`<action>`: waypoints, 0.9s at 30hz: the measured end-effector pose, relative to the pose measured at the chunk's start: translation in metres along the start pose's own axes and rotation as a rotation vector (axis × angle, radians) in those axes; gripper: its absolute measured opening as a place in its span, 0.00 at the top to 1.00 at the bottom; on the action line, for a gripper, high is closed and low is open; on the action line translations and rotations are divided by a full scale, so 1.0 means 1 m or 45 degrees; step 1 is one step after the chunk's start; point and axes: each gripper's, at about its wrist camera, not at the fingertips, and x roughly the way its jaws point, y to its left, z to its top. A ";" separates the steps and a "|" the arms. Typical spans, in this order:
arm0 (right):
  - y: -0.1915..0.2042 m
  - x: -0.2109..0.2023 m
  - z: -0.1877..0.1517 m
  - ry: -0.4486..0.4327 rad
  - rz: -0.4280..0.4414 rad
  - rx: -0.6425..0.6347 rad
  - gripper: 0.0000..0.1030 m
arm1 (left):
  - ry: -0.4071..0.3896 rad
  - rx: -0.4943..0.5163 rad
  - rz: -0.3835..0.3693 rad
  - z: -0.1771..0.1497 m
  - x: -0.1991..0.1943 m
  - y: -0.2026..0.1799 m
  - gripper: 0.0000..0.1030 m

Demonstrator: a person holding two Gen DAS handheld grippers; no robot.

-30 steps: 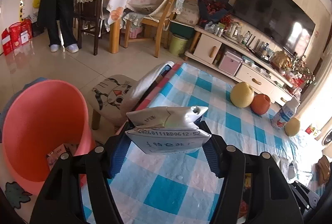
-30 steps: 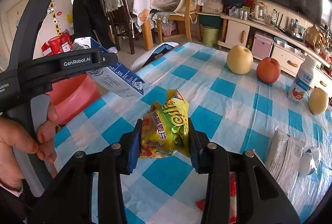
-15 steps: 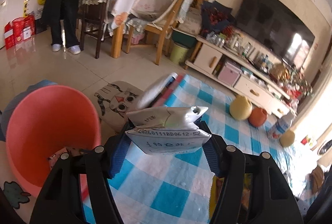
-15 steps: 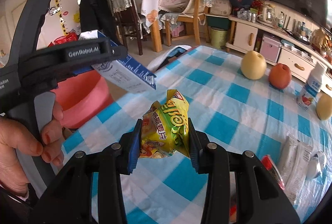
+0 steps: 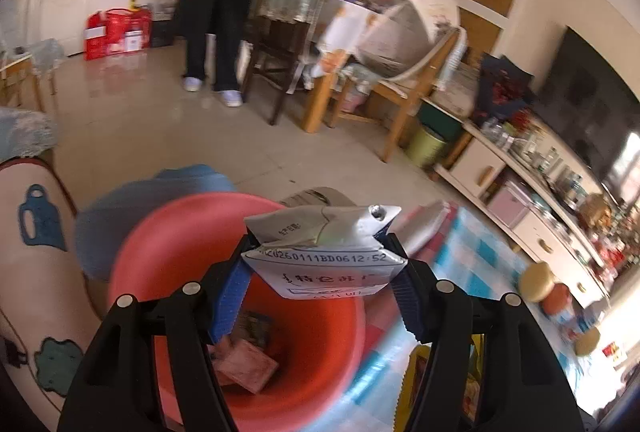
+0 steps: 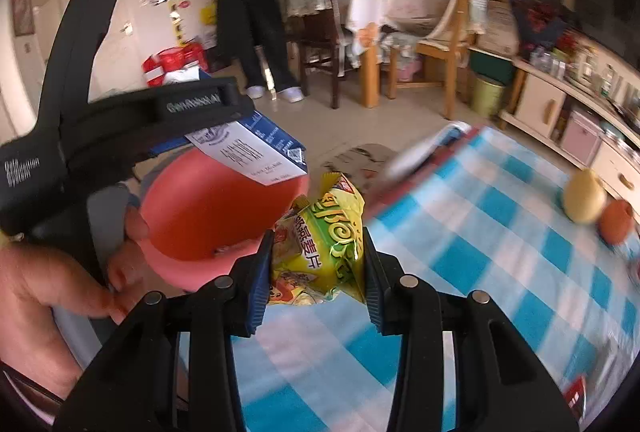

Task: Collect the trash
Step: 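Open the left tool over the pink bucket while the right tool releases the yellow bag into it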

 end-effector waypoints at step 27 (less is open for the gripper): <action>0.035 0.059 0.016 0.077 0.112 0.017 0.28 | 0.057 -0.154 0.155 0.014 0.025 0.066 0.28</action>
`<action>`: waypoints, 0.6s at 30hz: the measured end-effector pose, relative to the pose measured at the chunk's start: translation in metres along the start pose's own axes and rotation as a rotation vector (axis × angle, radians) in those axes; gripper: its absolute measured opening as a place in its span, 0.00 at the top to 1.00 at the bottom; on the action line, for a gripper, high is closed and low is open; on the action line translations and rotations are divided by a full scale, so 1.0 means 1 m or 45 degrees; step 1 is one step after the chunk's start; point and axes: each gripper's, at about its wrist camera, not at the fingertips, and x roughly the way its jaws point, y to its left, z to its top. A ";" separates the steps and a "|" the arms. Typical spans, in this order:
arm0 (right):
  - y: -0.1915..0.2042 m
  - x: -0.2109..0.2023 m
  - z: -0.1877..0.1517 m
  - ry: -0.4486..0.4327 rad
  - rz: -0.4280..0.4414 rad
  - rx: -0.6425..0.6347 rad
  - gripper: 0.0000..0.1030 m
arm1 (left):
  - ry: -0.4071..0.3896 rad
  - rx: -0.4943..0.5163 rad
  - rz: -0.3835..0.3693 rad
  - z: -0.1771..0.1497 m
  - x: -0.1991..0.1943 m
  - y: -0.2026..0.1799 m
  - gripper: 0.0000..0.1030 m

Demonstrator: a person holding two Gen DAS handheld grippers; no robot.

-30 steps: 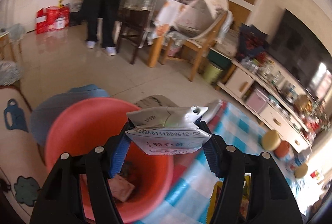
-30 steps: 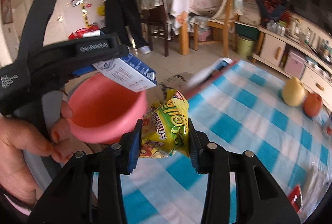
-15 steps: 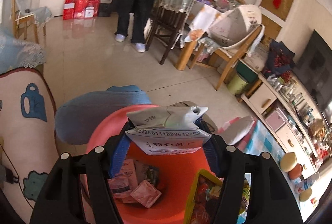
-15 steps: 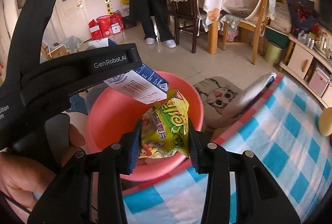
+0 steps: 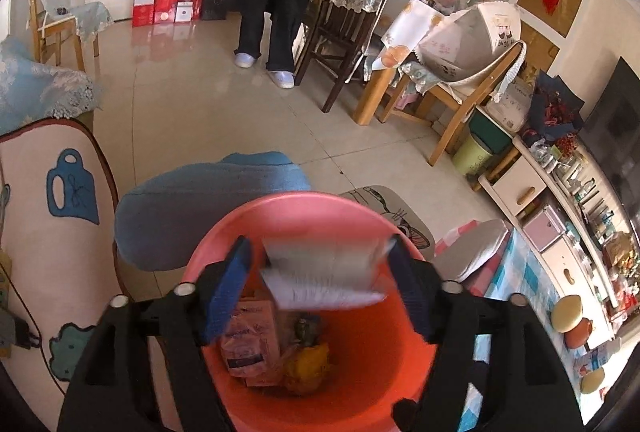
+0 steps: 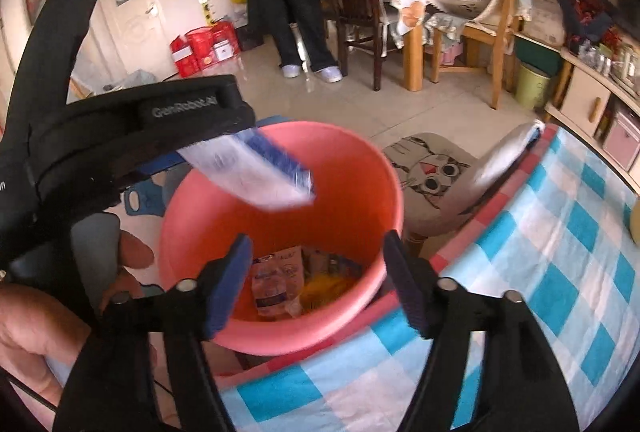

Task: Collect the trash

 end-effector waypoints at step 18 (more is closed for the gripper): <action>-0.052 -0.043 -0.045 -0.047 -0.098 0.190 0.10 | -0.063 0.118 0.023 -0.008 -0.013 -0.035 0.13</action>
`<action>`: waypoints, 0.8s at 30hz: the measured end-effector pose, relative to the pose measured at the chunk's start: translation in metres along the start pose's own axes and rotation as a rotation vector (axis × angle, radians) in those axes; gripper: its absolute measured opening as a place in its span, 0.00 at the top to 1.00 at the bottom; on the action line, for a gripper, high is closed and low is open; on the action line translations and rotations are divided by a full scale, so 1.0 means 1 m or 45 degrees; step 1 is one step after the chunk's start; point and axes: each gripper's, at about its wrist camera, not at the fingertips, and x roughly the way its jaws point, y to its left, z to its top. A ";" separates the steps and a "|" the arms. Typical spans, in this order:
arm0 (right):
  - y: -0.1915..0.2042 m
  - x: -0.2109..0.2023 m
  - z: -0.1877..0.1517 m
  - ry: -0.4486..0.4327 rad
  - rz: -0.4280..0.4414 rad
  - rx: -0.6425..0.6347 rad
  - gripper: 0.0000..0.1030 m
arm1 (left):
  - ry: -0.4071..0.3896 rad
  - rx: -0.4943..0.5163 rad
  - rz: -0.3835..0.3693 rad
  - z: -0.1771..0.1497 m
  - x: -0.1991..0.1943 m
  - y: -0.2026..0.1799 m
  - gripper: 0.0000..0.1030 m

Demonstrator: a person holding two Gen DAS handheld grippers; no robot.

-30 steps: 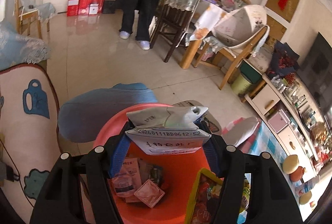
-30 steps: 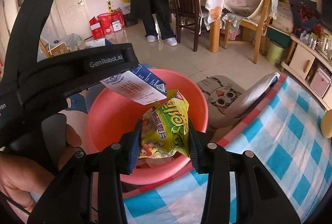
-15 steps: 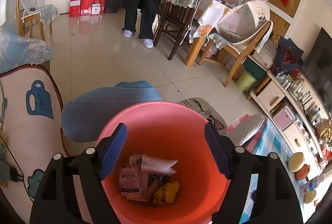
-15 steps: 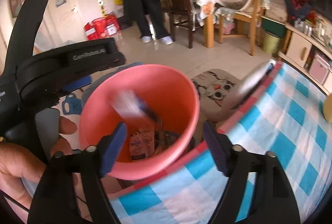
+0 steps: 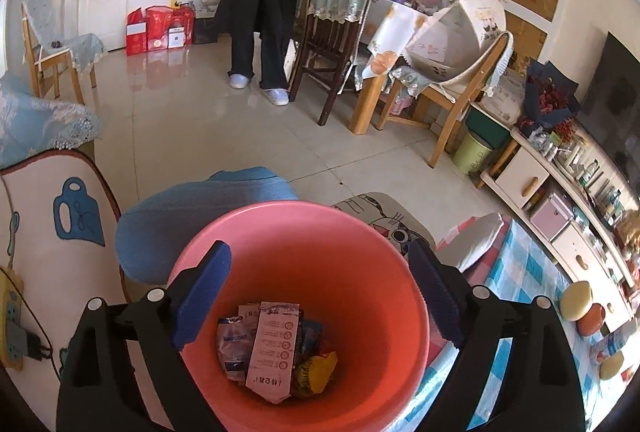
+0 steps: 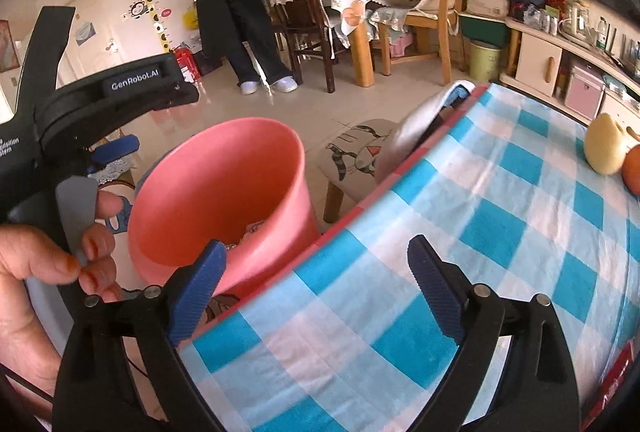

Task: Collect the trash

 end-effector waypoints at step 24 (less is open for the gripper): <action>-0.045 -0.060 -0.038 -0.028 -0.153 -0.019 0.10 | -0.066 0.301 -0.126 -0.026 -0.027 -0.073 0.10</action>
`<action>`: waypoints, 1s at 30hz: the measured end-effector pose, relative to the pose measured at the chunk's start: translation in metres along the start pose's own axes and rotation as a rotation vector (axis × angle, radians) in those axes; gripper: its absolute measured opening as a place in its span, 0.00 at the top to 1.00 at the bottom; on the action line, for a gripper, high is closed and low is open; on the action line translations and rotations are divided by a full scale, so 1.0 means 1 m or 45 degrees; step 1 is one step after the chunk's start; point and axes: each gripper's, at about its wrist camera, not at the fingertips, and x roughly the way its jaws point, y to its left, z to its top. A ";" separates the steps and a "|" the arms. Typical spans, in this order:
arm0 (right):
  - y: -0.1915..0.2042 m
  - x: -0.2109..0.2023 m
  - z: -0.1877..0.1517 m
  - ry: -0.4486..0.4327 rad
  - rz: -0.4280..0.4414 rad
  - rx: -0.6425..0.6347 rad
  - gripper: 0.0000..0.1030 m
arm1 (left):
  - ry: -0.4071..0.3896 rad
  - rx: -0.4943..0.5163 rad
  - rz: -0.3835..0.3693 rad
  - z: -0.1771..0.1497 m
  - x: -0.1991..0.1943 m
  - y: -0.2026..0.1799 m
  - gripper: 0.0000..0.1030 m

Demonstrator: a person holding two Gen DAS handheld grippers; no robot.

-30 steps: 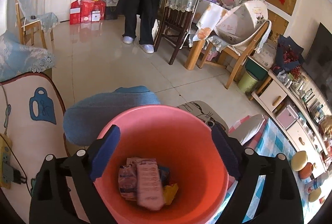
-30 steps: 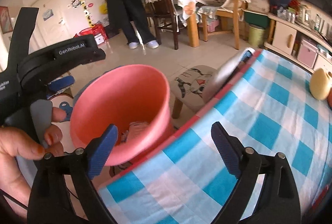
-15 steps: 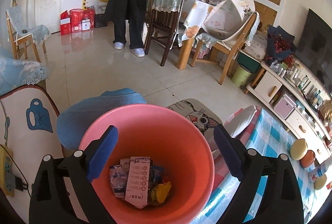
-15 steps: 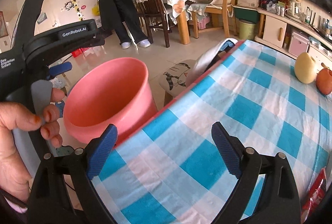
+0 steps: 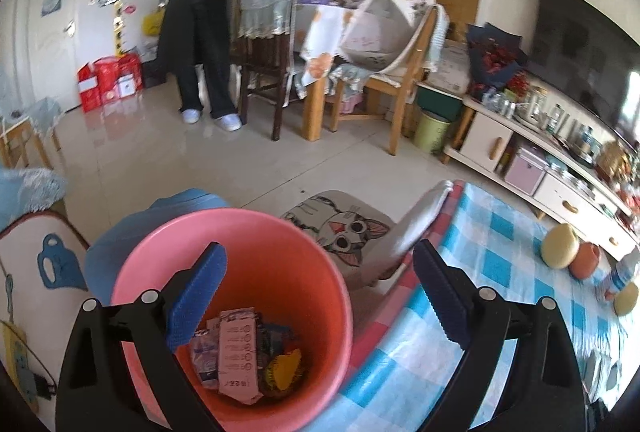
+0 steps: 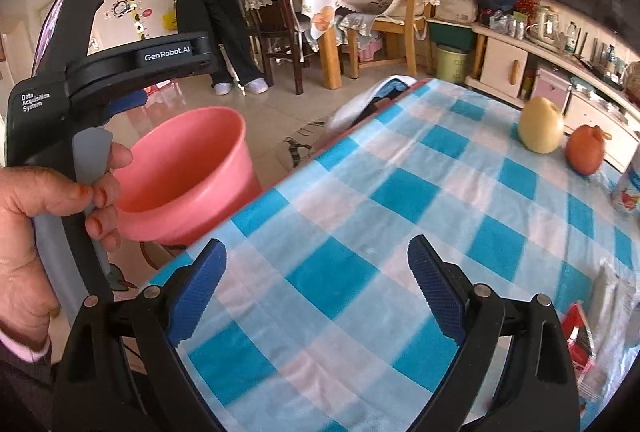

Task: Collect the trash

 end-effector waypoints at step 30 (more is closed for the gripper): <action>-0.078 -0.099 -0.056 -0.085 -0.258 0.056 0.10 | 0.092 0.271 -0.414 -0.071 -0.045 -0.128 0.10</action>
